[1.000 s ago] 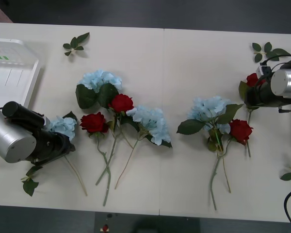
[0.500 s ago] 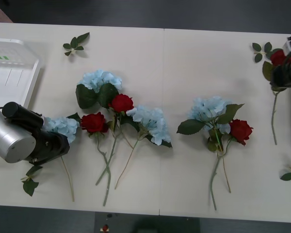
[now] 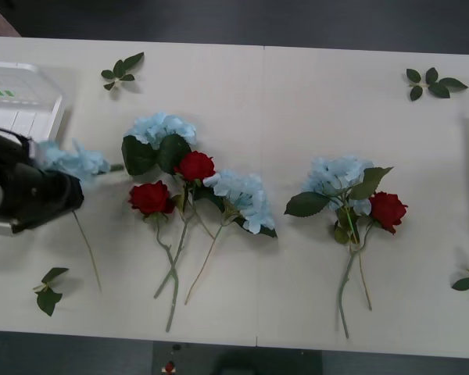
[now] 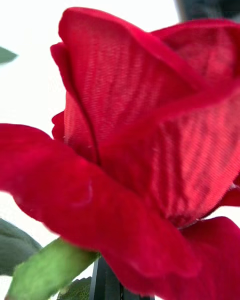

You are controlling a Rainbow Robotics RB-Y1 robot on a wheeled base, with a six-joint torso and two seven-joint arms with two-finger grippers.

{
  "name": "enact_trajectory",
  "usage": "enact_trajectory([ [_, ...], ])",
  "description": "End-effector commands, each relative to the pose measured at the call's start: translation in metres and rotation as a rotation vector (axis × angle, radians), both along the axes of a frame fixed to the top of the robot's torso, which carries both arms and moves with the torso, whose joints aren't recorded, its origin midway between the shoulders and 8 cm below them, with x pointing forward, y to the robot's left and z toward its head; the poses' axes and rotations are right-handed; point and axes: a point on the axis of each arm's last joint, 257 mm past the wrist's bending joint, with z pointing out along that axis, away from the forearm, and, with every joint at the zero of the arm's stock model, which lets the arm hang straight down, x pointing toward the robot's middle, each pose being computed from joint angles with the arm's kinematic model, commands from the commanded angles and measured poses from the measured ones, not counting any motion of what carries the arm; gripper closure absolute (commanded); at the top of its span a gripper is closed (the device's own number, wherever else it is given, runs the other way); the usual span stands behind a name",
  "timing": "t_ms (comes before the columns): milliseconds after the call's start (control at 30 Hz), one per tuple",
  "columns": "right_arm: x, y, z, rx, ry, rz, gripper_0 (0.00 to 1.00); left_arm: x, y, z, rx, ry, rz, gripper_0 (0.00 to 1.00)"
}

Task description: Put the red flowers into the right box and the blue flowers into the left box

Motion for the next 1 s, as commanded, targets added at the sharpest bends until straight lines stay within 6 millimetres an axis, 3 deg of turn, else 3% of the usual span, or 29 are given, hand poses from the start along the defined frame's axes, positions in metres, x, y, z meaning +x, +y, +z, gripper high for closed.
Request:
enact_trajectory([
  [33, -0.006, -0.038, 0.033, -0.033, -0.078, -0.085, 1.00, 0.038, 0.037, 0.094, 0.083, -0.169, 0.028, 1.00],
  [100, -0.011, -0.056, 0.029, -0.033, -0.098, -0.119, 1.00, 0.057, 0.054, 0.119, 0.122, -0.231, 0.055, 1.00],
  [167, -0.014, -0.068, 0.022, -0.032, -0.112, -0.139, 1.00, 0.070, 0.070, 0.131, 0.147, -0.263, 0.085, 1.00],
  [333, -0.020, -0.091, 0.000, -0.039, -0.125, -0.170, 1.00, 0.105, 0.109, 0.146, 0.210, -0.328, 0.105, 1.00],
  [567, -0.016, -0.081, -0.039, -0.003, -0.098, -0.161, 1.00, 0.126, 0.180, 0.145, 0.313, -0.380, 0.140, 1.00],
  [667, -0.011, -0.075, -0.049, -0.002, -0.091, -0.144, 1.00, 0.128, 0.217, 0.146, 0.400, -0.398, 0.147, 1.00],
  [733, -0.011, -0.074, -0.052, -0.004, -0.087, -0.139, 0.99, 0.129, 0.228, 0.142, 0.419, -0.400, 0.142, 1.00],
  [800, -0.010, -0.072, -0.055, -0.005, -0.084, -0.130, 0.90, 0.131, 0.237, 0.140, 0.438, -0.408, 0.133, 1.00],
  [900, -0.009, -0.071, -0.056, -0.009, -0.079, -0.120, 0.44, 0.133, 0.245, 0.137, 0.456, -0.421, 0.131, 0.99],
  [933, -0.009, -0.070, -0.056, -0.008, -0.079, -0.117, 0.34, 0.133, 0.247, 0.136, 0.466, -0.421, 0.130, 0.99],
  [1000, -0.009, -0.069, -0.056, -0.007, -0.077, -0.110, 0.25, 0.133, 0.250, 0.136, 0.488, -0.425, 0.125, 0.90],
])
